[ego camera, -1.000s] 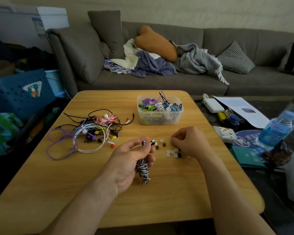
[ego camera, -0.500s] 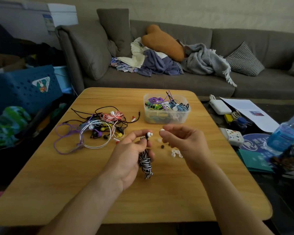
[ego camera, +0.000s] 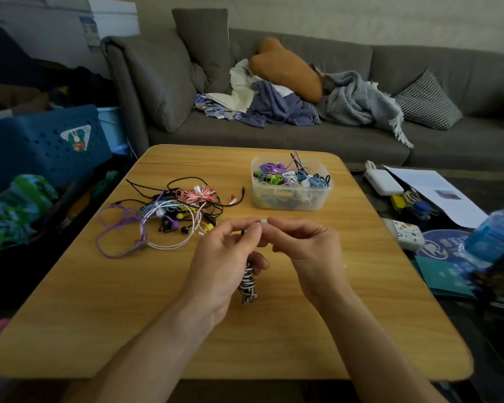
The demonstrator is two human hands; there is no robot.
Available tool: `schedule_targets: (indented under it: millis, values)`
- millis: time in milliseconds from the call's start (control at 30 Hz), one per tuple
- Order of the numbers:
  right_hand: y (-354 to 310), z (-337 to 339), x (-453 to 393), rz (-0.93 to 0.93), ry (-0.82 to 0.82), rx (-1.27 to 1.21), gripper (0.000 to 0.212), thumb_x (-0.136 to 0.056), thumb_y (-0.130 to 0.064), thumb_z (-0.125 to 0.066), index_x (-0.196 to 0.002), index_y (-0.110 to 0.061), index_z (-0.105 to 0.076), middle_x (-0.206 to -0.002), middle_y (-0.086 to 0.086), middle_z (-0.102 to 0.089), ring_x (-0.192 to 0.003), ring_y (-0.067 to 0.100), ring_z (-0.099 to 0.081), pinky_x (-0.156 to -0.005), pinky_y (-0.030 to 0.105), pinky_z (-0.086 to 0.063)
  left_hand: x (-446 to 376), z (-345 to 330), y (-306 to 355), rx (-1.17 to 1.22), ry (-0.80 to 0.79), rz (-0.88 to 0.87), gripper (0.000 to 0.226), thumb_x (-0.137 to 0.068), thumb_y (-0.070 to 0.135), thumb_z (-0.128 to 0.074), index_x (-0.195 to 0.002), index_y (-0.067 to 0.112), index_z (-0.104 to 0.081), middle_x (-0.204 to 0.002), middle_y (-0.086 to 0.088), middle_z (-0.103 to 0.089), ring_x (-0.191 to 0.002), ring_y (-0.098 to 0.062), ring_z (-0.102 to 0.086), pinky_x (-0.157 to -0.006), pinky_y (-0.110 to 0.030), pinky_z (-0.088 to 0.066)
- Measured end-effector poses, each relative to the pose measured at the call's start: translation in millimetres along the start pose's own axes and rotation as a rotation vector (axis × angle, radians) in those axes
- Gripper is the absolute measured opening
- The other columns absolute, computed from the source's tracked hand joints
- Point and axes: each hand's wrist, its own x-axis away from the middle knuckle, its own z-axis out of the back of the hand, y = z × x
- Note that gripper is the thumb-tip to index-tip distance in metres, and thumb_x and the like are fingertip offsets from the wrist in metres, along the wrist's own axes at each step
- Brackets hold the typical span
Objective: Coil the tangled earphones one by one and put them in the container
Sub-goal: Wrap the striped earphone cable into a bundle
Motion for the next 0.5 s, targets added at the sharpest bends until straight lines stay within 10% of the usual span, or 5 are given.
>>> schedule_targets:
  millis: [500]
  values:
    - [-6.7,2.0,3.5,-0.094,-0.183,-0.016,0.016,-0.069,-0.016,-0.079,-0.084,-0.013,-0.078,-0.084,0.012,-0.076,-0.074,0.020,-0.070,-0.064,0.028,-0.053,-5.1,7.1,-2.8,0.002,0.076,-0.046,0.015,-0.092,0.003,-0.060,-0.097,0.013,-0.070,-0.062,-0.001,-0.061,-0.053,-0.009,-0.053,-0.049,-0.021,-0.046]
